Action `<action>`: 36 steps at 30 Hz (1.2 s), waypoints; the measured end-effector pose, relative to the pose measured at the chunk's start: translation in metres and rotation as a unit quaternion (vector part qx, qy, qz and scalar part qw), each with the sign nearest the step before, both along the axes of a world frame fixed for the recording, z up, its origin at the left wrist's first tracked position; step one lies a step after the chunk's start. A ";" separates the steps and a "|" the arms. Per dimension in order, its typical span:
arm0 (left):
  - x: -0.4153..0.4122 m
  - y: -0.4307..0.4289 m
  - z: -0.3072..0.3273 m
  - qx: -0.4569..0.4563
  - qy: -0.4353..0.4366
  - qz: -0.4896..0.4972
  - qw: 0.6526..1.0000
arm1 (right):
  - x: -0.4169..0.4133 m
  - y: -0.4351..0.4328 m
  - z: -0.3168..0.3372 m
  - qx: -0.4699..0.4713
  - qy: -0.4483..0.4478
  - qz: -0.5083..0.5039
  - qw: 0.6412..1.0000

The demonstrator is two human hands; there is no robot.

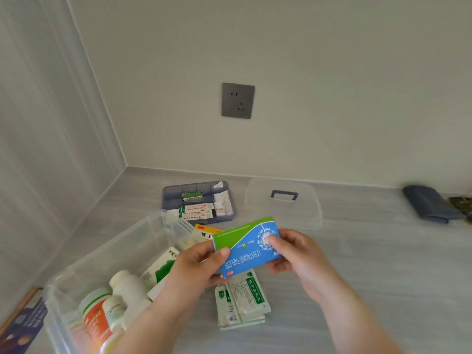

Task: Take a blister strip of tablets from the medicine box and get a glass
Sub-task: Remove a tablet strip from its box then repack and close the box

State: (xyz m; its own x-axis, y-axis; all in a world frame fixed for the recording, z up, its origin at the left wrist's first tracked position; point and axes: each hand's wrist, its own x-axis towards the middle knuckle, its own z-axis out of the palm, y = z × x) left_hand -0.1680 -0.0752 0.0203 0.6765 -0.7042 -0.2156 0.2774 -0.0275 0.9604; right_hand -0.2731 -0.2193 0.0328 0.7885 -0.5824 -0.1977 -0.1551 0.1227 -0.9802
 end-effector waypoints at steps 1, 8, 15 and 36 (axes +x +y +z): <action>0.000 -0.002 0.000 -0.003 0.000 -0.006 1.000 | -0.001 -0.002 -0.002 0.009 -0.003 -0.005 1.000; -0.008 -0.011 -0.003 -0.013 0.028 0.032 0.999 | -0.004 -0.012 -0.014 0.071 -0.013 -0.043 0.996; -0.009 -0.015 0.010 -0.017 -0.058 0.079 0.995 | -0.015 -0.017 -0.017 0.079 -0.041 -0.069 0.994; -0.022 -0.008 0.011 0.045 -0.080 -0.006 0.996 | -0.029 -0.002 -0.035 0.160 -0.066 -0.088 0.981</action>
